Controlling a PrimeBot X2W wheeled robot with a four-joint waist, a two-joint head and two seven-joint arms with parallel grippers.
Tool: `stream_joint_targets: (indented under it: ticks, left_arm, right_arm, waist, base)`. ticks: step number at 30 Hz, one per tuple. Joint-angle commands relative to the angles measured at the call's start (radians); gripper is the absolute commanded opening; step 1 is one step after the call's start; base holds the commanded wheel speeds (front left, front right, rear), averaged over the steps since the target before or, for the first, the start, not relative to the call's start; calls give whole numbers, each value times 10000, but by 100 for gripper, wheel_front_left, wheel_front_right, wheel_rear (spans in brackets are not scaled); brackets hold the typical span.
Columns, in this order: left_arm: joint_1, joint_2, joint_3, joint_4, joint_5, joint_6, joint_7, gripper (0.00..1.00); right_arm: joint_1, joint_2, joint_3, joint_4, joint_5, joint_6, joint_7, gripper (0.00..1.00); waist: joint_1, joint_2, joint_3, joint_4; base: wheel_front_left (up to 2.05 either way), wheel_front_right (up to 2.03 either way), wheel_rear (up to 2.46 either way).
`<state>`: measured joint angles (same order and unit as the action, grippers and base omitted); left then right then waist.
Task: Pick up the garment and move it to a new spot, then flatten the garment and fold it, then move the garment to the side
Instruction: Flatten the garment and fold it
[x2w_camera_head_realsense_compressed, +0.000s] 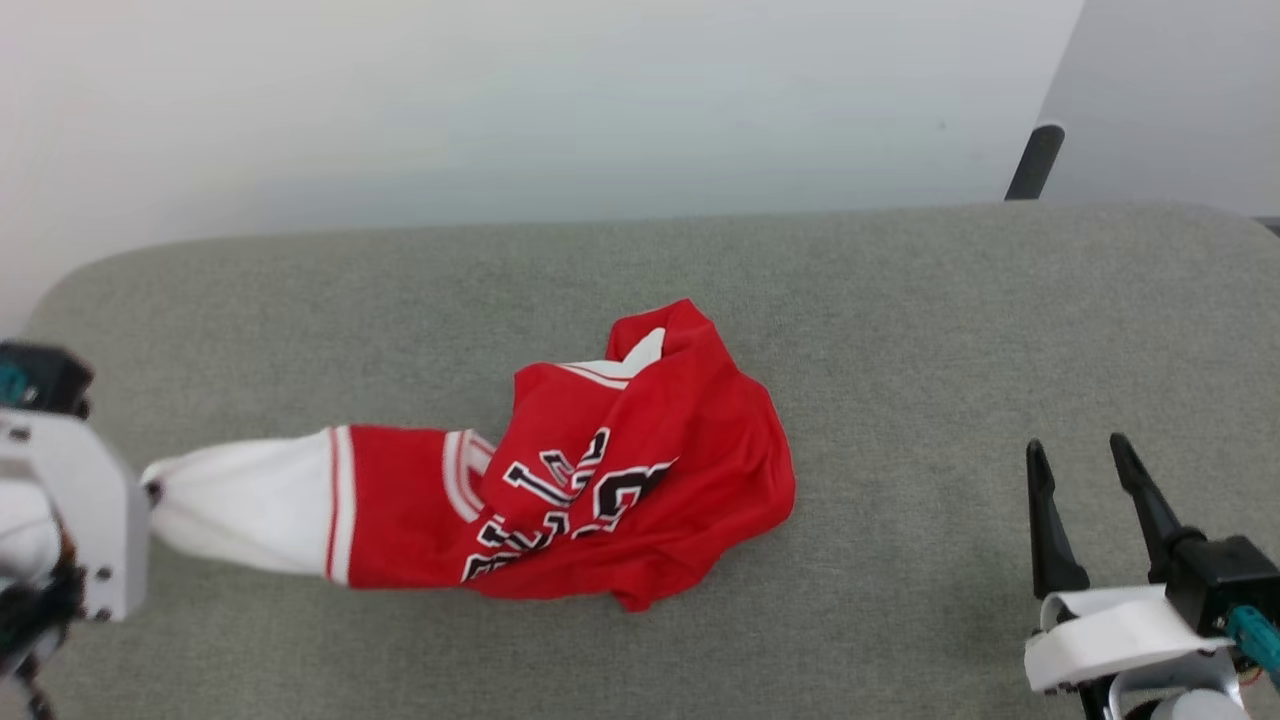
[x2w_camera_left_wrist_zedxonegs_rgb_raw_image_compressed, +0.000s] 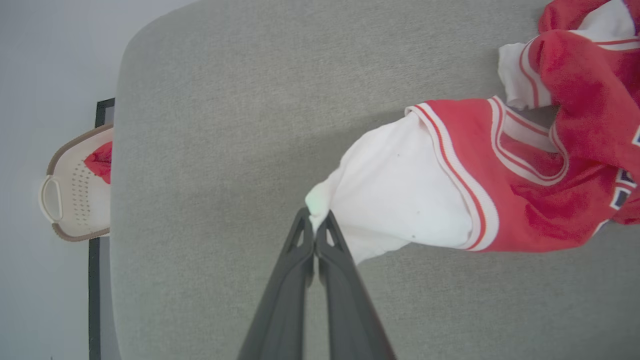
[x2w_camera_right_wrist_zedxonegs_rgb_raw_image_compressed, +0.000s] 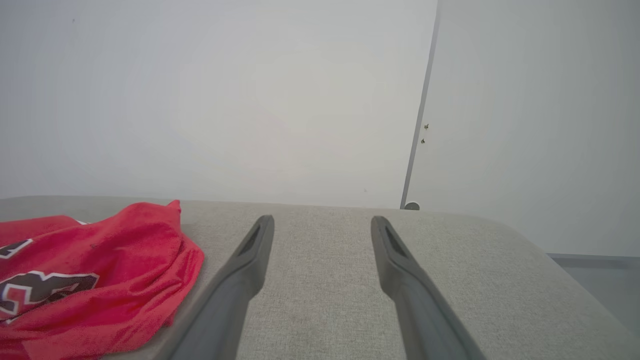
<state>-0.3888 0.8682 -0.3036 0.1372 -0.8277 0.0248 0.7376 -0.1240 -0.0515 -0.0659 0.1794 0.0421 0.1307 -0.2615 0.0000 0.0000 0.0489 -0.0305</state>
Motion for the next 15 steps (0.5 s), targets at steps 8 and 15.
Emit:
stream_joint_targets:
  ticks: [8, 15]
  left_arm:
    - [1773, 348, 367, 543, -219, 698, -327, 0]
    - [2696, -129, 389, 1391, -690, 783, -593, 0]
  right_arm:
    - [377, 18, 48, -6, -6, 1, -6, 100]
    - [488, 19, 69, 13, 51, 1, 49, 100]
  waist:
    - [0, 0, -385, 29]
    - [0, 0, -413, 5]
  base:
    - [0, 0, 0]
    - [0, 0, 0]
